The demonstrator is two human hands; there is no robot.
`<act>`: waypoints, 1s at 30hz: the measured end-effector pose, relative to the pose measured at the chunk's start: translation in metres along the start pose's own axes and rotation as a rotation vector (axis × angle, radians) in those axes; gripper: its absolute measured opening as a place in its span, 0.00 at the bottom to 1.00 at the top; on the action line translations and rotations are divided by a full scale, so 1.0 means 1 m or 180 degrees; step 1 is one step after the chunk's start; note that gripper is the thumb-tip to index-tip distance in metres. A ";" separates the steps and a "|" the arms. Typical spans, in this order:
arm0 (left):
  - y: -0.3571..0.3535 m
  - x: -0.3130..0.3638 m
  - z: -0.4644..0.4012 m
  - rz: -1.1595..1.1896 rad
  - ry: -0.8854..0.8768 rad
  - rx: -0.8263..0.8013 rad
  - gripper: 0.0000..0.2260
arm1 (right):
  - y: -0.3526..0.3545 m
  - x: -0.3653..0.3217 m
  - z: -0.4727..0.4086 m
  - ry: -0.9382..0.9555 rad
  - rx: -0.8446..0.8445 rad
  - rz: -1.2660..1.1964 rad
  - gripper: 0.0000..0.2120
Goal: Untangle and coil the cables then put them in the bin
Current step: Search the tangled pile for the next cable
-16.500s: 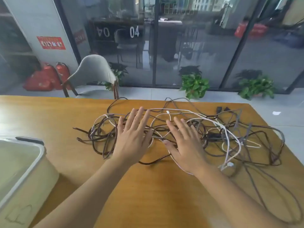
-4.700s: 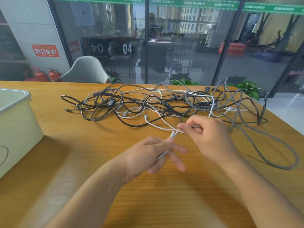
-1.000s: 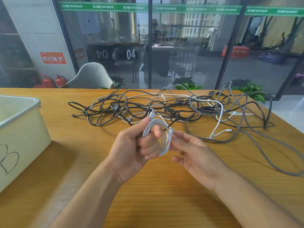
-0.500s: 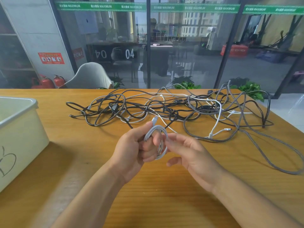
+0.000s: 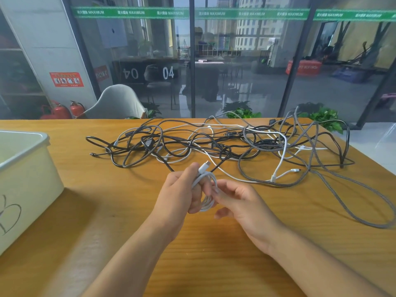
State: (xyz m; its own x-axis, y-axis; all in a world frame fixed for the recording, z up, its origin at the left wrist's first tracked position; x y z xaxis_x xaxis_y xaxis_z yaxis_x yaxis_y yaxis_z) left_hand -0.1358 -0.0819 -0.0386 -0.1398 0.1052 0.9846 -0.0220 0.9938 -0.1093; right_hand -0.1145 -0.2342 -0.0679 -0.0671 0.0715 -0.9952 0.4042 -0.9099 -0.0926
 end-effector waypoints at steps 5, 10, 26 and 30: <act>0.000 -0.006 -0.002 -0.0123 -0.0111 0.0526 0.28 | -0.004 0.004 -0.001 0.0016 0.0054 -0.0042 0.09; 0.005 -0.008 -0.004 -0.0193 -0.0286 0.0788 0.16 | -0.008 0.007 -0.001 0.0024 0.0159 -0.0094 0.08; 0.011 -0.008 -0.006 -0.0046 -0.0484 0.0185 0.16 | 0.000 0.004 -0.004 -0.0579 0.0004 -0.1074 0.13; 0.011 -0.006 -0.005 0.0043 -0.0460 0.0271 0.17 | 0.000 0.005 -0.005 -0.0582 -0.0084 -0.1047 0.15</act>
State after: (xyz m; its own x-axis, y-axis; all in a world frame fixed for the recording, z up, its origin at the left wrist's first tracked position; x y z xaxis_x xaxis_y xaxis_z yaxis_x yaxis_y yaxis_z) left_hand -0.1299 -0.0714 -0.0450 -0.2815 0.1060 0.9537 -0.1021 0.9849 -0.1396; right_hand -0.1104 -0.2317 -0.0728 -0.3579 0.2819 -0.8902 0.3571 -0.8395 -0.4095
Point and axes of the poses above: each hand's wrist, its own z-axis away from the middle knuckle, its own y-axis out of the back of the hand, x = y × z, the point moved 1 cm from there along -z, towards the middle knuckle, and after that the axes turned 4 degrees about -y, right-handed, at the moved point
